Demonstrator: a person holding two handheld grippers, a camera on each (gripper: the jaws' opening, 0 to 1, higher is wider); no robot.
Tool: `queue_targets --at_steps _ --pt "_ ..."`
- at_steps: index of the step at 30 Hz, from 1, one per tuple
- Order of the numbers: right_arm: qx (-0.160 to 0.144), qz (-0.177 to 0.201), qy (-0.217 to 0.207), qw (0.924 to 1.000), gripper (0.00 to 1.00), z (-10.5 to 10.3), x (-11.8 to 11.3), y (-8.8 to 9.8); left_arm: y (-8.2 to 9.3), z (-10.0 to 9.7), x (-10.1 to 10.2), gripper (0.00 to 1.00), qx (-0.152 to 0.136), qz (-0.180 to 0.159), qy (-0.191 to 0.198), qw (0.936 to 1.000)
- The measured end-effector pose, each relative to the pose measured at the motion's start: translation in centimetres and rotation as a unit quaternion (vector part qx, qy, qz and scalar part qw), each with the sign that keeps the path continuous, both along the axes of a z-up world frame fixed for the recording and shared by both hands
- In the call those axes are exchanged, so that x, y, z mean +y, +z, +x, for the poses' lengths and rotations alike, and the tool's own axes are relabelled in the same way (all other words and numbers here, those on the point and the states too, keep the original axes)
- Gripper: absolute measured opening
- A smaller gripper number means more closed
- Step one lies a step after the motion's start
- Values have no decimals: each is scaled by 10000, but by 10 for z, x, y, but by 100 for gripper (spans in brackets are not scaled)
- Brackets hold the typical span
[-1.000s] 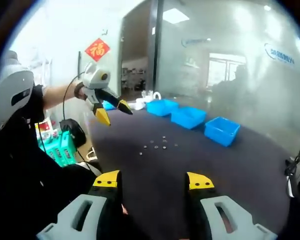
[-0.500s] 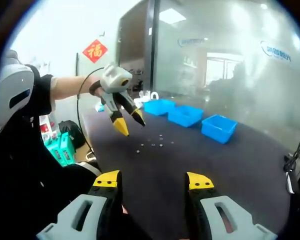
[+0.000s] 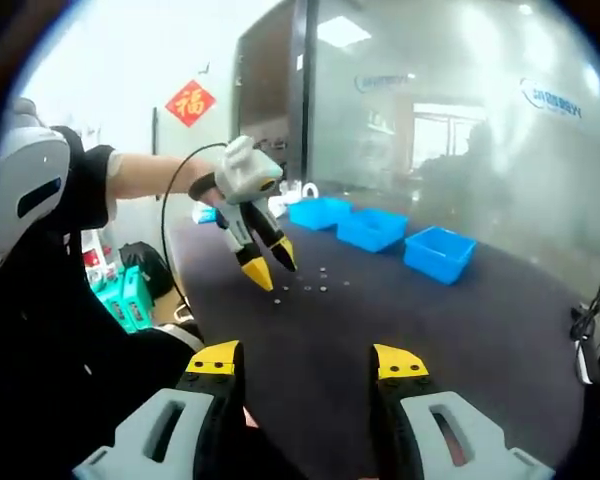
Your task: Sort the screws, nuts, and washers into the corresponding bins
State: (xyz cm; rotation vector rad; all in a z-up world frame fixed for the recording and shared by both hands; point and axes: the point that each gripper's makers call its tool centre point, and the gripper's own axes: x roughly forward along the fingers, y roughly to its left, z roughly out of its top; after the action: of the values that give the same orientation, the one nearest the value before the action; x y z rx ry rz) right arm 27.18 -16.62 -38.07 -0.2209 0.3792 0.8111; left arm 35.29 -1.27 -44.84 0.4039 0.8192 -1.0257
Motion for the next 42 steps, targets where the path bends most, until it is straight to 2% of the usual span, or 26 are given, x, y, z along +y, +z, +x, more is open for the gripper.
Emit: queue_targets --at_steps 5,7,16,27,31,35,38,42 --pt "25 26 -1 10000 45 -2 -1 -2 -6 1 3 28 64 23 173 9998" --pt "32 22 -3 10000 45 -3 -2 -3 -7 2 4 23 55 23 252 9997" --pt "38 48 -4 10000 45 -3 -3 -4 -15 2 3 17 124 64 371 9992" --pt "36 24 43 10000 45 -4 0 -5 -16 7 4 7 11 35 476 9989" --pt "22 4 44 10000 45 -4 1 -5 -16 6 3 4 -130 48 460 9988" --pt "15 1 45 10000 45 -3 2 -5 -16 3 0 4 -49 -158 422 9990" --pt "21 17 41 10000 45 -3 3 -6 -15 3 1 4 -92 -314 462 9984" --pt "6 23 12 10000 45 -3 4 -8 -10 9 0 4 -459 -635 573 9953"
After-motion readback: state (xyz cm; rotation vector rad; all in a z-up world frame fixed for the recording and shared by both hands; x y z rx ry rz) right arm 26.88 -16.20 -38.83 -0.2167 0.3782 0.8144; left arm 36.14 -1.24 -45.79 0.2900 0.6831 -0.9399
